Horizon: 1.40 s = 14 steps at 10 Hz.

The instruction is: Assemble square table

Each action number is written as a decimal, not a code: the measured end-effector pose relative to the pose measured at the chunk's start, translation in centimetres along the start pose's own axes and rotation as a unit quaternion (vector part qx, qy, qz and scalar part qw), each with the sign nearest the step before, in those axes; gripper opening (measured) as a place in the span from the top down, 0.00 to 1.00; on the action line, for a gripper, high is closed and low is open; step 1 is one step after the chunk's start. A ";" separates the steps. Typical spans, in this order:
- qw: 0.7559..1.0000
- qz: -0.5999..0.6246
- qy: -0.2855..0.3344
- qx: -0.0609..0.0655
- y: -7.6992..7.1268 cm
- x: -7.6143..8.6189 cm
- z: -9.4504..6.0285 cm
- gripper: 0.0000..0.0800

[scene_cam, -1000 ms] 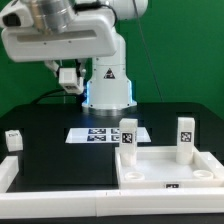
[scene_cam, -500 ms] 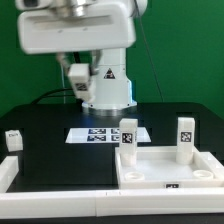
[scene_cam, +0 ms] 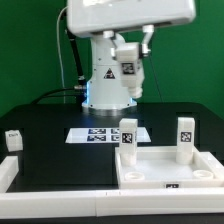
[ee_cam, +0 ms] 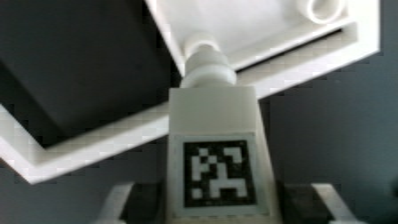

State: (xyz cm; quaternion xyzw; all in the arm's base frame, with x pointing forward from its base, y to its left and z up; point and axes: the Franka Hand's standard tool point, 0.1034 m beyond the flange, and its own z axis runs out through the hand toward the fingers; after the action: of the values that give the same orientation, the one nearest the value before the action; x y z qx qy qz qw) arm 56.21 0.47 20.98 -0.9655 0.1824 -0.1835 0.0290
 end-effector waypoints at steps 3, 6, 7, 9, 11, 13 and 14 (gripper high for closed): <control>1.000 0.008 0.025 0.006 -0.1 -0.4 0.3 0.64; 0.999 -0.027 0.026 -0.008 -4.0 -1.3 3.2 0.64; 0.998 -0.060 0.032 -0.011 -6.6 -1.0 4.3 0.64; 0.996 -0.087 0.017 -0.021 -8.6 -1.9 4.4 0.64; 0.996 -0.085 0.015 -0.020 -8.5 -2.0 4.5 0.64; 0.996 -0.084 0.015 -0.018 -8.6 -2.1 4.7 0.64; 0.994 -0.089 0.057 0.003 -9.5 -2.1 5.2 0.64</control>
Offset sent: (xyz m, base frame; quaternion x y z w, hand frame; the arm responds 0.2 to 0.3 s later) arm 0.0000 0.0000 0.0000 0.0000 0.0000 0.0000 1.0000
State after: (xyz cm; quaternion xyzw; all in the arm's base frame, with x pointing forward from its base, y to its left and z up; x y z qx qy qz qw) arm 59.55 9.98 16.62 -0.9659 0.0962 -0.2404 0.0048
